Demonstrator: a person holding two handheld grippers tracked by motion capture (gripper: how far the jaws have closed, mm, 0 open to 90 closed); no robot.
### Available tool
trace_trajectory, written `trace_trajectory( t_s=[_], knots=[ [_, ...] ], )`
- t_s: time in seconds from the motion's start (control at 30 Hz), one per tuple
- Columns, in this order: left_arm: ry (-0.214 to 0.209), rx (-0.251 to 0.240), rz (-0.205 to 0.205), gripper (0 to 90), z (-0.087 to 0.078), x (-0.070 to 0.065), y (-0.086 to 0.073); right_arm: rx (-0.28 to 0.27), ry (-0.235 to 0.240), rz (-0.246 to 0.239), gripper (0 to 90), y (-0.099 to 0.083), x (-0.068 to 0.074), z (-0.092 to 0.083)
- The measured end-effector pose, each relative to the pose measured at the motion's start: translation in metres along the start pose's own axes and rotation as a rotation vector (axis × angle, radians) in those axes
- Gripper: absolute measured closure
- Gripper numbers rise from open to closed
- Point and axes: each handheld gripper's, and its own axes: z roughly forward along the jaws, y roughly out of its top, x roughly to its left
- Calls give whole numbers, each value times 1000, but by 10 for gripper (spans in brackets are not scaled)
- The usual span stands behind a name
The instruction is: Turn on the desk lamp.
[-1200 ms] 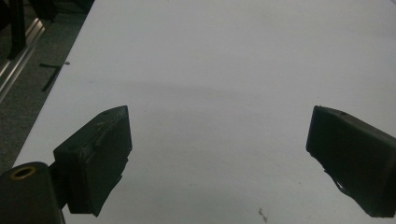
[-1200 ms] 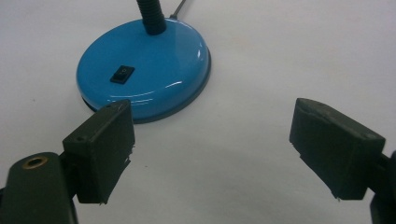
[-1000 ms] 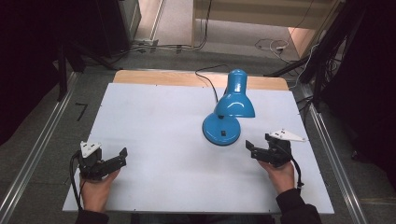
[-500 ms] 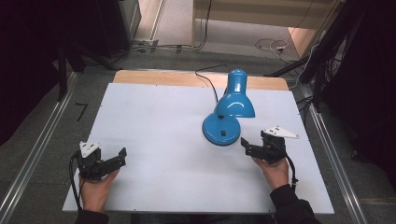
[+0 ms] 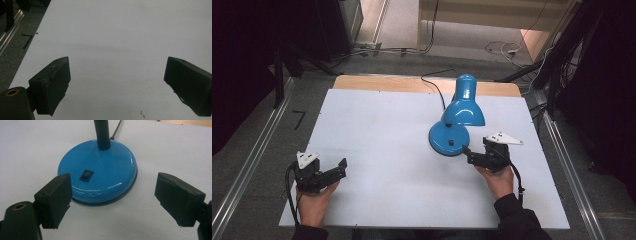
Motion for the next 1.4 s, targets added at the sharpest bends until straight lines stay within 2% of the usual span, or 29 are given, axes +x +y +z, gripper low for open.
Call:
trace_trajectory(
  t_s=[0.47, 0.67, 0.97, 1.03, 1.13, 1.4],
  knots=[
    [3, -3, -1, 76, 0, 0, 0, 9, 15, -4, 196, 2, 2, 10],
    [2, -2, 1, 76, 0, 0, 0, 13, 4, -9, 209, 3, 9, 19],
    [1, -5, -4, 82, 0, 2, 0, 9, 18, -3, 237, 6, 18, 29],
    [-1, -5, -4, 82, 0, 1, 0, 11, 17, -17, 240, 6, 19, 31],
    [-1, -4, -5, 83, 0, 2, 0, 12, 13, -27, 274, 6, 22, 33],
    [-4, 2, -7, 82, 0, 3, 0, -2, 2, 5, 373, 7, 24, 37]
  ],
)
